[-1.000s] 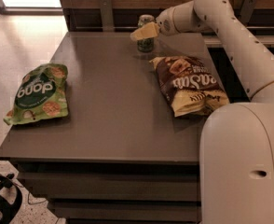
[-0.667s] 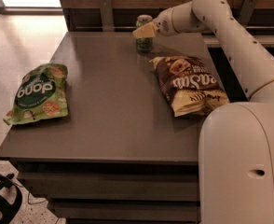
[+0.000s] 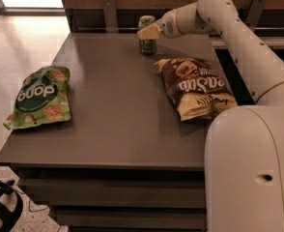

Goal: Move green can near green rice chip bag

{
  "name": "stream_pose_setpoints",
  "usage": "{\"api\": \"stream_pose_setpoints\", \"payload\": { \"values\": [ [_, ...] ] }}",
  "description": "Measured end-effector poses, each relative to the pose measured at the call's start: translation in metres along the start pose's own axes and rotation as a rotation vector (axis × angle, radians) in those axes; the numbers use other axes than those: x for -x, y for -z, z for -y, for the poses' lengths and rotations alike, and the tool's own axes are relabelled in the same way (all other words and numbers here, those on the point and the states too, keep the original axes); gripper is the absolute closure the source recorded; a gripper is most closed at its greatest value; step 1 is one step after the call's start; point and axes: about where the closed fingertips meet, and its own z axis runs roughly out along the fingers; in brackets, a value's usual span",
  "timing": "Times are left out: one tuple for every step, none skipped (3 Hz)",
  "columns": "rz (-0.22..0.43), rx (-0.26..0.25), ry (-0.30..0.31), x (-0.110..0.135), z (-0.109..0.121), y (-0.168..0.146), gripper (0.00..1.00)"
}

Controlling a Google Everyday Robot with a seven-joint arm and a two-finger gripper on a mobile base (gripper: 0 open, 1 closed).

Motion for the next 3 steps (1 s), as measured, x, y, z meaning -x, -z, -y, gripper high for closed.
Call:
{"api": "stream_pose_setpoints", "payload": {
  "values": [
    [-0.002, 0.004, -0.001, -0.001, -0.001, -0.003, 1.0],
    [-0.001, 0.011, -0.001, -0.001, -0.003, -0.004, 1.0],
    [0.007, 0.064, 0.01, 0.005, -0.011, 0.009, 1.0]
  ]
}}
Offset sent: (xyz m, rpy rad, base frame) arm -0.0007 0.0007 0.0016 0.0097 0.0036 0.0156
